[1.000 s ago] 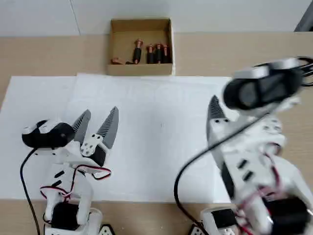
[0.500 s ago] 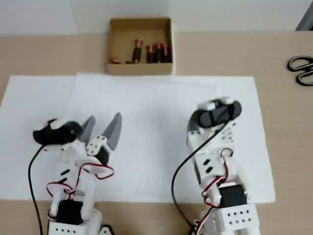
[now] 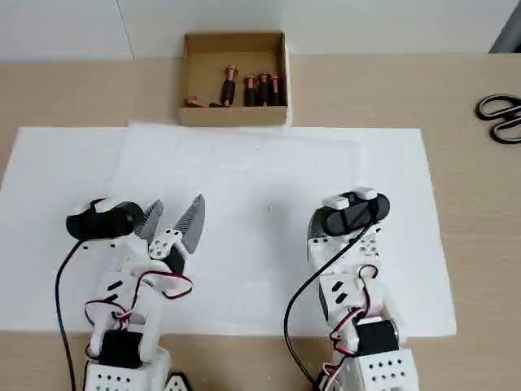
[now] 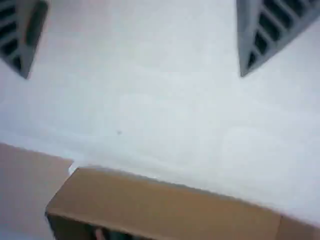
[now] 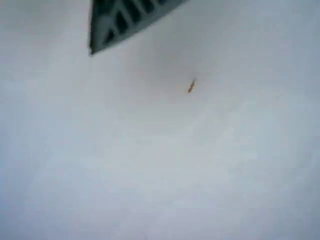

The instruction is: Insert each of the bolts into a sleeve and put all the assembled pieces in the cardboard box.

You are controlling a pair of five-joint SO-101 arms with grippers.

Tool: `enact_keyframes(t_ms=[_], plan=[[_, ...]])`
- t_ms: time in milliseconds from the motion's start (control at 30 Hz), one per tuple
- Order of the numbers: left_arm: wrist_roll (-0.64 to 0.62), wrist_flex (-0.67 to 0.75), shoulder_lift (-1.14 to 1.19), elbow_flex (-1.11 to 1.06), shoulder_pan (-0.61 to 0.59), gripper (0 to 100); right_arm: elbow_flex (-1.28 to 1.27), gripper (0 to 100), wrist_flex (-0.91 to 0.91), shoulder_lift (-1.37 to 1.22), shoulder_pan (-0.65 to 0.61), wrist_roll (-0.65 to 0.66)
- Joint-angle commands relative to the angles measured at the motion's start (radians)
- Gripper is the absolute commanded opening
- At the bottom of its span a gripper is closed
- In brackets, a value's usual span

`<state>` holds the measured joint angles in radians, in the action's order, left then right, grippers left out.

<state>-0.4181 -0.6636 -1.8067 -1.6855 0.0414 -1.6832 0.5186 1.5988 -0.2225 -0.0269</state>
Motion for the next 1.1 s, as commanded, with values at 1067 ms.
enact_keyframes(t_ms=[1067], plan=[[0.002, -0.269, -0.009, 0.004, -0.003, 25, -0.008, 19.9, 0.143, 0.022, 0.007, -0.006]])
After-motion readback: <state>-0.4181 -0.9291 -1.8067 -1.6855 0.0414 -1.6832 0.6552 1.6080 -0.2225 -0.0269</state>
